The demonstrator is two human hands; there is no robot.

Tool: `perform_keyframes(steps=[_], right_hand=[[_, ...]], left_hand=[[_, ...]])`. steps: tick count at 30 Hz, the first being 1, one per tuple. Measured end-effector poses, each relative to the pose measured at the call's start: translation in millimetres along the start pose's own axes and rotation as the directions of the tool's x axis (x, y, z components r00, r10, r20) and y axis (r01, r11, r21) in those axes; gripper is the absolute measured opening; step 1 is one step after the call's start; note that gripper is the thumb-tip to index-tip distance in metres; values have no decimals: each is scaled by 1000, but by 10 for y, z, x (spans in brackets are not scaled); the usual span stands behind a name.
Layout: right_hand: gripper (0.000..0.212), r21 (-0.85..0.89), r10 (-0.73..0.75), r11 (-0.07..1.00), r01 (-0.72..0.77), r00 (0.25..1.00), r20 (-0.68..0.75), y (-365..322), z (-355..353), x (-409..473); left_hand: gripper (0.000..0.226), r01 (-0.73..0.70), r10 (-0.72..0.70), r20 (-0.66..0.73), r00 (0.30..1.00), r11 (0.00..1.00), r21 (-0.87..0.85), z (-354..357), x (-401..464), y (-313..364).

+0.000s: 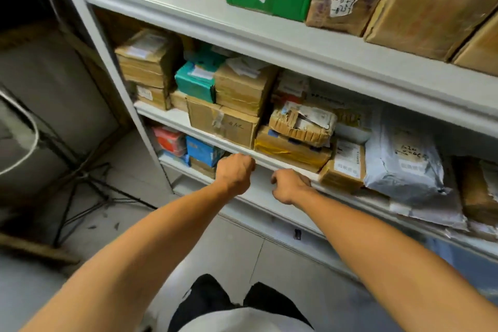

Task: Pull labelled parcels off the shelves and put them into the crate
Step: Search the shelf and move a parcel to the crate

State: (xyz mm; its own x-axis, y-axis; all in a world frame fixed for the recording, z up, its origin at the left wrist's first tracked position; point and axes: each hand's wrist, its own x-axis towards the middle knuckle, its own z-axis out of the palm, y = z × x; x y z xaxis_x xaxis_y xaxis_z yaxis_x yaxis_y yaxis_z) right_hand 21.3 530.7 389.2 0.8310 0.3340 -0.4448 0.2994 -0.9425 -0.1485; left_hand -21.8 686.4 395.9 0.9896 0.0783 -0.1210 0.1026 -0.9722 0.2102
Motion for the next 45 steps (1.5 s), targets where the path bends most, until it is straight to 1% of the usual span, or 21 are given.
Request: perform_keyframes(steps=[4, 8, 14, 19, 21, 22, 24, 25, 26, 27, 29, 31, 33, 34, 35, 38, 40, 41, 42, 44, 45], right_hand=[[42, -28, -79, 996, 81, 994, 69, -395, 200, 359], [40, -57, -96, 993, 104, 986, 138, -773, 534, 762], [34, -104, -51, 992, 77, 970, 238, -1310, 1001, 1614], [35, -87, -13, 996, 33, 974, 225, -1544, 1350, 2379], [41, -46, 1, 999, 8, 981, 196, -1564, 1532, 2626], [45, 19, 12, 1000, -15, 987, 161, -1557, 1633, 2748], [59, 242, 67, 967, -81, 996, 65, -1556, 1788, 2939], [66, 379, 116, 918, -116, 993, 23, -1553, 1846, 3037], [72, 533, 164, 836, -129, 986, -20, -1567, 1877, 3093], [75, 669, 220, 728, -147, 975, -25, -1578, 1905, 3156], [74, 852, 278, 488, -191, 959, 56, -1637, 1920, 3252], [61, 943, 224, 199, -268, 949, 223, -1708, 1906, 3354], [54, 943, 188, -88, -322, 924, 333, -1739, 1881, 3436], [53, 925, 192, -194, -326, 912, 362, -1756, 1868, 3462], [52, 908, 210, -268, -321, 901, 380, -1749, 1888, 3490], [57, 869, 243, -394, -299, 878, 412, -1791, 1883, 3449], [57, 862, 277, -420, -282, 865, 418, -1785, 1923, 3369], [55, 863, 287, -417, -285, 860, 422, -1741, 1977, 3318], [52, 860, 274, -416, -296, 860, 429, -1696, 2031, 3245], [52, 862, 219, -385, -329, 875, 432, -1592, 2139, 3090], [52, 871, 185, -349, -346, 886, 425, -1549, 2180, 3010]], left_hand=[[32, 96, -96, 34, 995, 995, 2, 82, 31, -605], [37, 123, -123, 12, 992, 992, 29, 209, 238, -1275], [36, 159, -160, 26, 987, 986, 55, 614, 685, -2333], [41, 182, -183, 44, 982, 983, 30, 1208, 1142, -2967], [45, 216, -213, 54, 975, 975, -49, 1479, 1339, -3049], [49, 240, -235, 53, 970, 963, -120, 1616, 1436, -3073], [63, 276, -273, 52, 961, 917, -287, 1879, 1621, -3093], [72, 281, -287, 46, 957, 876, -391, 1995, 1709, -3100], [79, 271, -299, 28, 954, 817, -508, 2080, 1786, -3105], [87, 247, -311, 3, 950, 749, -615, 2147, 1858, -3115], [99, 205, -325, -23, 946, 649, -733, 2228, 1962, -3140], [98, 201, -318, -1, 948, 602, -773, 2270, 2032, -3154], [84, 235, -332, 26, 943, 608, -759, 2282, 2050, -3163], [77, 251, -348, 27, 937, 620, -744, 2293, 2056, -3175], [71, 262, -362, 23, 932, 628, -733, 2303, 2054, -3183], [59, 256, -397, -7, 918, 605, -754, 2352, 2004, -3144], [46, 253, -448, -4, 894, 513, -820, 2401, 1937, -3128], [45, 255, -466, 27, 885, 433, -865, 2445, 1890, -3131], [48, 264, -469, 87, 879, 326, -908, 2471, 1824, -3129], [63, 305, -438, 249, 864, 62, -950, 2471, 1676, -3123], [69, 336, -408, 324, 854, -46, -941, 2465, 1617, -3130]])
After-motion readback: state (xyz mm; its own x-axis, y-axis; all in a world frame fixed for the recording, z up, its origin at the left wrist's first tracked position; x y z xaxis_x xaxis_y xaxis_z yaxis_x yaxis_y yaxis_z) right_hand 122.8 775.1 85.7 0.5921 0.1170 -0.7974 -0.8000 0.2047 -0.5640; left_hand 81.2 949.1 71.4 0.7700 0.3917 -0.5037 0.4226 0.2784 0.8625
